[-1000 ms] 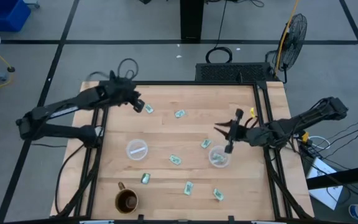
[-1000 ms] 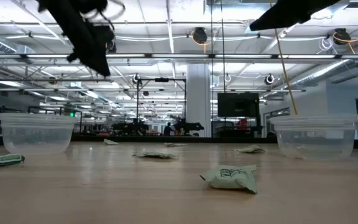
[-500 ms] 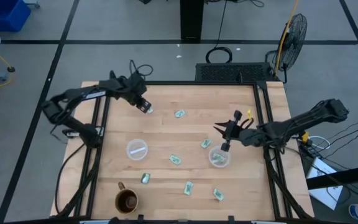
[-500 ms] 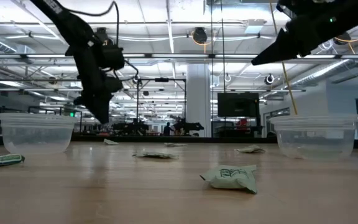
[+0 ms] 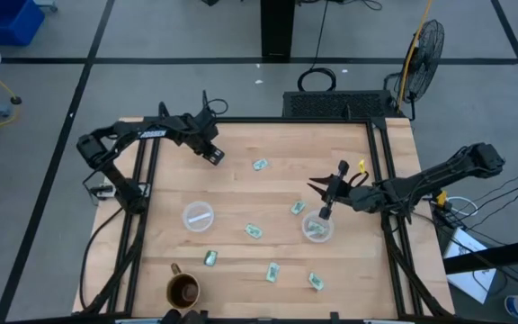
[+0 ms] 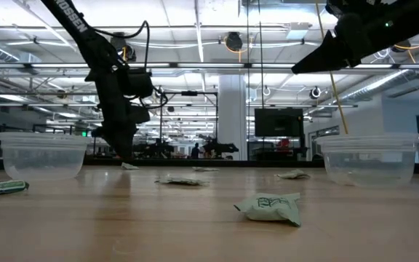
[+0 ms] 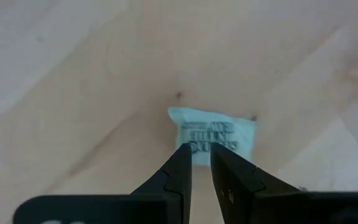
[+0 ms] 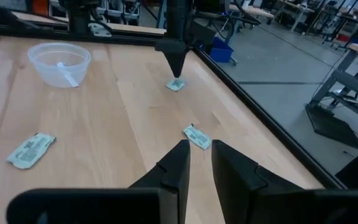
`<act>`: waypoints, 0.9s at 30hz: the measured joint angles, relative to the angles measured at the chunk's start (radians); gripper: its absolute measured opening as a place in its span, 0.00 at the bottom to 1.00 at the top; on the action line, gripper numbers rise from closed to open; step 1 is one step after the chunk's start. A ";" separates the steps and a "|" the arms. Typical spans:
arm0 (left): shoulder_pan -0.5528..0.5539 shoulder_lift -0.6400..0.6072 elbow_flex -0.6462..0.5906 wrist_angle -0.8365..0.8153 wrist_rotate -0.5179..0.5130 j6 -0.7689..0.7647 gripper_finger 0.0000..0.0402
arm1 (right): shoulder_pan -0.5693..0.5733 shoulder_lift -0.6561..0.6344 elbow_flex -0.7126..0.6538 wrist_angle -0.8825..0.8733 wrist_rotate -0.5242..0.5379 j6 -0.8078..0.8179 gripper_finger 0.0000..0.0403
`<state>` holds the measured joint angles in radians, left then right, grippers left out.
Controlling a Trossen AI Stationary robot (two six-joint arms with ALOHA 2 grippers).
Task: Pick and place Stevia / Truvia into bins
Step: Put the light green stevia packet into the left transparent container
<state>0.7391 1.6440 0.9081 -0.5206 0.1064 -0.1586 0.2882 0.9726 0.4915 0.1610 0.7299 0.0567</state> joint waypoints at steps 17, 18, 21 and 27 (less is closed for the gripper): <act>-0.008 -0.001 0.000 -0.007 -0.055 -0.013 0.17 | 0.000 0.000 0.000 -0.008 -0.001 0.010 0.15; -0.008 -0.001 0.000 -0.007 -0.055 -0.013 0.17 | 0.000 0.000 0.000 -0.008 -0.001 0.011 0.15; -0.008 -0.002 -0.006 -0.002 -0.055 -0.013 0.17 | 0.000 0.000 0.000 -0.008 -0.002 0.010 0.15; -0.007 -0.002 -0.049 -0.001 -0.081 -0.027 0.17 | 0.000 0.000 0.000 -0.008 -0.002 0.010 0.15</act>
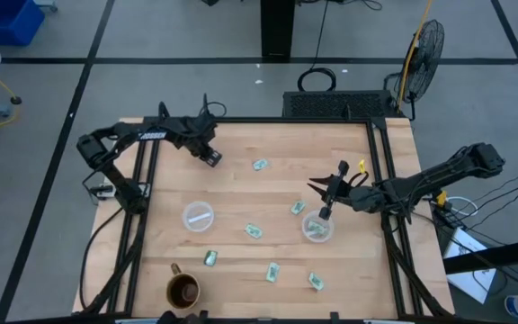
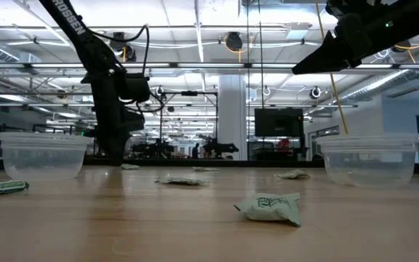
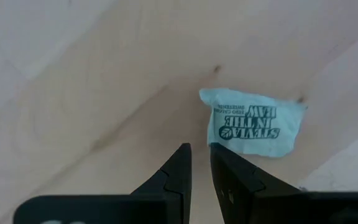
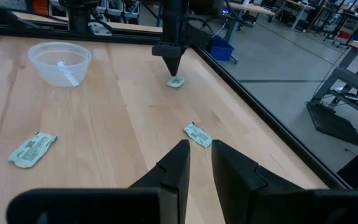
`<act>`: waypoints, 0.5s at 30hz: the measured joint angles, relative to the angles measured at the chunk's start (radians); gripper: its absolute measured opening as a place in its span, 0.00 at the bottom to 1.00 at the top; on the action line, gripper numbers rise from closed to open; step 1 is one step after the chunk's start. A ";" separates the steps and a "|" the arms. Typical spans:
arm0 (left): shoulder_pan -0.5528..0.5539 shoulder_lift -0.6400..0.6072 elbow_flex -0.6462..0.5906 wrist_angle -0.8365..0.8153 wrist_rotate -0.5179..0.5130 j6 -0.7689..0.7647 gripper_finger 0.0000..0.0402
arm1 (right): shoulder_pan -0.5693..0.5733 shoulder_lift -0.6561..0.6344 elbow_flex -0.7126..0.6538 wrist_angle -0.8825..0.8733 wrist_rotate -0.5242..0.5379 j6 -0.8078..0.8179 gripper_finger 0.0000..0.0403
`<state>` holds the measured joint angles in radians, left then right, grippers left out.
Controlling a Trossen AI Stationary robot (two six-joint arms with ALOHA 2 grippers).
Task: Pick and place Stevia / Truvia into bins
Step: Put the light green stevia packet into the left transparent container
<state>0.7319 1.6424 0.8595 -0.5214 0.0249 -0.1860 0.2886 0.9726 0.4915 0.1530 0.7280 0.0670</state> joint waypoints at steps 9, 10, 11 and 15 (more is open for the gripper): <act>-0.002 0.000 -0.016 0.070 0.000 0.000 0.17 | 0.000 0.000 0.000 0.000 0.000 0.000 0.15; -0.002 0.000 -0.016 0.082 0.000 0.000 0.17 | 0.000 0.000 0.000 0.000 0.000 0.000 0.15; -0.002 0.000 -0.016 0.091 0.000 0.000 0.17 | 0.000 0.000 0.000 0.000 0.000 0.000 0.15; -0.002 0.000 -0.016 0.111 0.001 -0.001 0.17 | 0.000 0.000 0.000 0.000 0.000 0.000 0.15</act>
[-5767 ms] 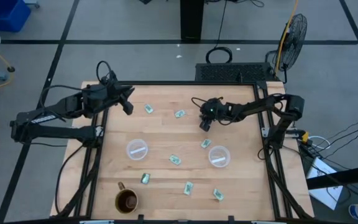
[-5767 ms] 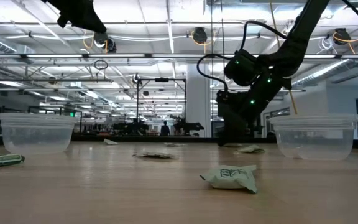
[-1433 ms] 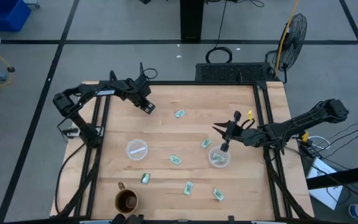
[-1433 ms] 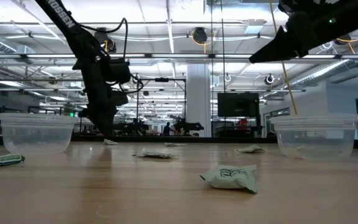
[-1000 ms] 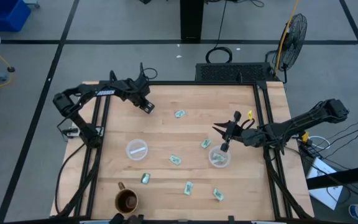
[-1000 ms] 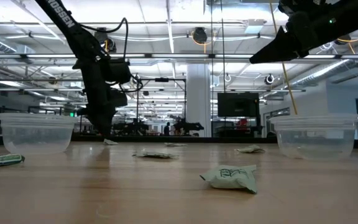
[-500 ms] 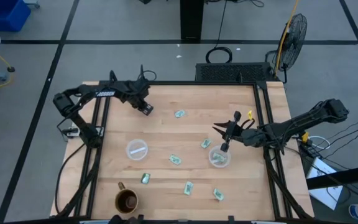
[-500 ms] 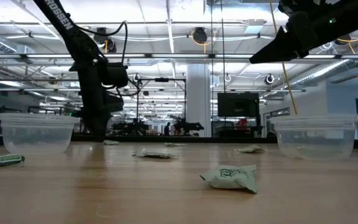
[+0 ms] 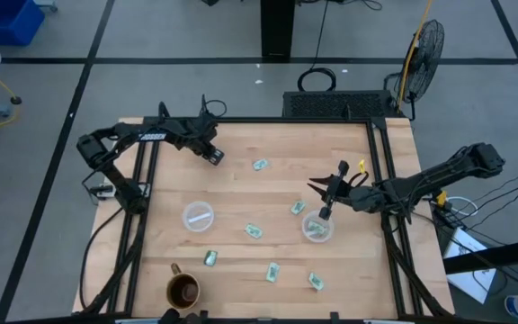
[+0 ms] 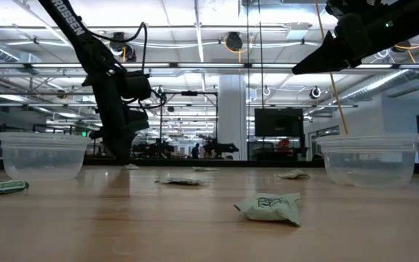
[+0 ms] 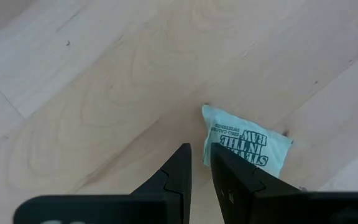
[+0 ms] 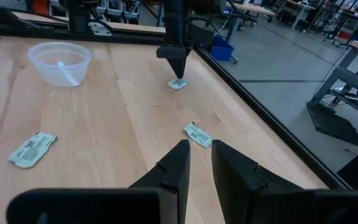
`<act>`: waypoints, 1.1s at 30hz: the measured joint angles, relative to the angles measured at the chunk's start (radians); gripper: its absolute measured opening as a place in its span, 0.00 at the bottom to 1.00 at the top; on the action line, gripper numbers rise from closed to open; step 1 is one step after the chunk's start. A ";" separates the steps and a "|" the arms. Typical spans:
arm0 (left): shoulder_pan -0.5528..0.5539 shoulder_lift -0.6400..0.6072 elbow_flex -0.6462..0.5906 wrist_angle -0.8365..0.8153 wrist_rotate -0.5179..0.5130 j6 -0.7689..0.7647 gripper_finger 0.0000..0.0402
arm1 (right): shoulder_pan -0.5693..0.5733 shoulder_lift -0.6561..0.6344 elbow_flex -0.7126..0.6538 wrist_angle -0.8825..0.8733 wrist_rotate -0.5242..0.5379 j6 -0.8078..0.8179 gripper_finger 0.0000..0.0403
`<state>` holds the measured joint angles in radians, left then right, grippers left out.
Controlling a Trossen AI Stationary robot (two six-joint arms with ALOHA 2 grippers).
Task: Pick and place Stevia / Truvia into bins
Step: Put the light green stevia packet into the left transparent container
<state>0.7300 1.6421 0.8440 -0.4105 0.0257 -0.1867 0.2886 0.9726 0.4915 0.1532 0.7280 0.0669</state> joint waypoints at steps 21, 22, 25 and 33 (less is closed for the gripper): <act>0.003 0.009 0.000 0.004 -0.001 0.038 0.05 | 0.000 0.000 0.000 0.000 0.000 0.000 0.15; 0.003 0.009 0.000 0.005 0.000 0.045 0.03 | 0.000 0.000 0.000 0.000 0.000 0.000 0.15; 0.003 0.008 0.000 0.000 0.001 0.051 0.02 | 0.000 0.000 0.000 0.000 0.000 0.000 0.15; -0.039 -0.148 0.047 -0.203 0.164 0.077 0.01 | 0.000 0.000 0.000 0.000 0.000 -0.002 0.15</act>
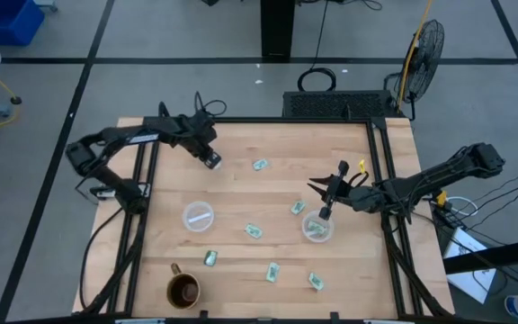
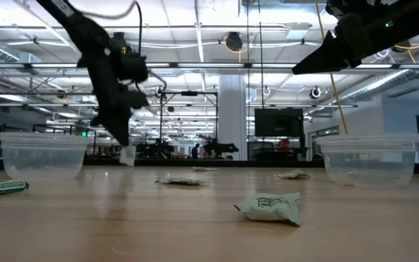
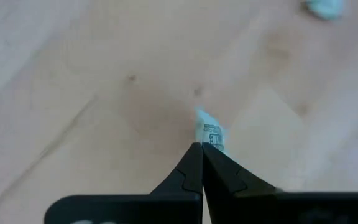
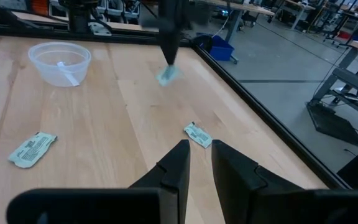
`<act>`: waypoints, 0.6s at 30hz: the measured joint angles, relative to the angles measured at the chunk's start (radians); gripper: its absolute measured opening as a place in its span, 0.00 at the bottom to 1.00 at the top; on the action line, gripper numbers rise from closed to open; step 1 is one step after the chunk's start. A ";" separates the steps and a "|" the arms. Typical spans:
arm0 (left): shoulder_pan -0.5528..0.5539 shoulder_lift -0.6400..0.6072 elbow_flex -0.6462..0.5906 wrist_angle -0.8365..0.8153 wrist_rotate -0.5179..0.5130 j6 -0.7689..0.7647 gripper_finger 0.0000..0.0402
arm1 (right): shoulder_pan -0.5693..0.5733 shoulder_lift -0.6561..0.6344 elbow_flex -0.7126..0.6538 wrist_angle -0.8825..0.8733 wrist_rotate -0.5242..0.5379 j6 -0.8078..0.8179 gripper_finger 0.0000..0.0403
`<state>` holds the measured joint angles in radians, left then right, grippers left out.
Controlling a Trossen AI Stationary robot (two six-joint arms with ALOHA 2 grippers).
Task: Pick and place Stevia / Truvia into bins
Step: Put the light green stevia packet into the left transparent container
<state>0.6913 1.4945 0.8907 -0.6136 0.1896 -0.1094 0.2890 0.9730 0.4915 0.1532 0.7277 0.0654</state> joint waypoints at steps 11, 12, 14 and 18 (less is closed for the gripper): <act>-0.289 -0.398 0.055 -0.533 -0.077 -0.133 0.00 | 0.000 0.000 0.000 0.000 0.001 -0.029 0.15; -0.328 -0.419 0.040 -0.556 -0.083 -0.177 0.00 | 0.000 0.000 0.000 0.001 0.002 -0.029 0.15; -0.404 -0.452 -0.004 -0.568 -0.090 -0.259 0.00 | 0.000 0.000 0.000 0.001 0.002 -0.029 0.15; -0.546 -0.476 -0.116 -0.510 -0.113 -0.362 0.00 | 0.000 0.000 0.000 0.001 0.002 -0.029 0.15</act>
<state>0.1452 1.0187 0.7749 -1.1241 0.0769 -0.4710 0.2886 0.9730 0.4915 0.1539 0.7296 0.0368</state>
